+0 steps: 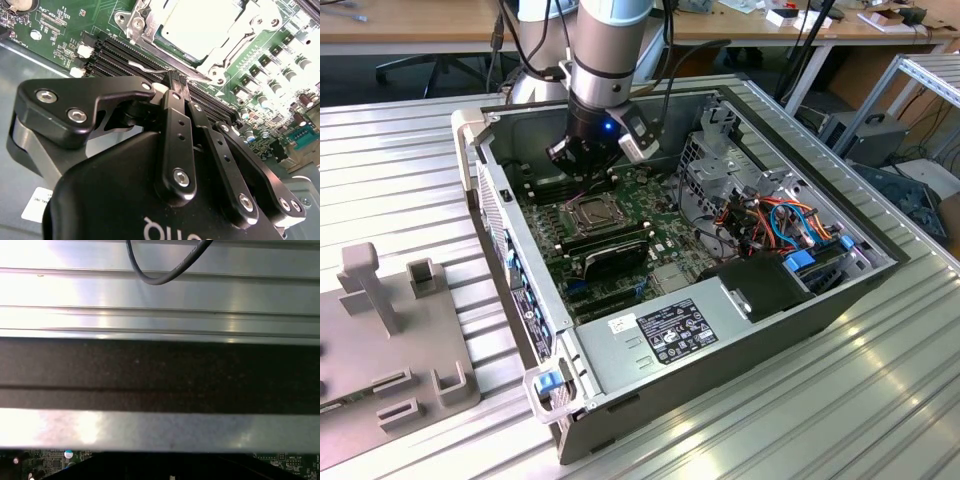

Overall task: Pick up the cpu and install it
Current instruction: 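Install the first cpu locking lever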

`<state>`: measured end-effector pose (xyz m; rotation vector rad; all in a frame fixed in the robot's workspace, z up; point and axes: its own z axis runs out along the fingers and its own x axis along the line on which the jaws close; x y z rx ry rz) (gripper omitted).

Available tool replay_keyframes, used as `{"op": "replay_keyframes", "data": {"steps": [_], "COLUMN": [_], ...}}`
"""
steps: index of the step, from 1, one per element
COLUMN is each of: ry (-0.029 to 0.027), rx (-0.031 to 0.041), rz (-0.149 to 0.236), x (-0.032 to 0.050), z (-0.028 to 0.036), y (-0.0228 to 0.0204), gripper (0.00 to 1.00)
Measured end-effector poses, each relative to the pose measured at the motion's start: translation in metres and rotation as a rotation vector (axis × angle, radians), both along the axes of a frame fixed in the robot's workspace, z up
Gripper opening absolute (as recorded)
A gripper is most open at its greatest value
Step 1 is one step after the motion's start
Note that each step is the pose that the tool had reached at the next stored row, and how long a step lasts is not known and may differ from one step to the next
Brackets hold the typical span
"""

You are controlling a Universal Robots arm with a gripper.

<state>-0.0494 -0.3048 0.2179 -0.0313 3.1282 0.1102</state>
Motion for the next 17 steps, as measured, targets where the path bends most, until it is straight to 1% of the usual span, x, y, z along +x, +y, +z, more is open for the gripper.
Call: {"op": "replay_keyframes", "data": {"steps": [14, 17], "ry": [0.0001, 0.0000], "rx": [-0.0001, 0.0000], "rz": [0.000, 0.000], "x": [0.0001, 0.0013], "z": [-0.0022, -0.0026], "y": [0.0000, 0.0000], "gripper": [0.11, 0.11]}}
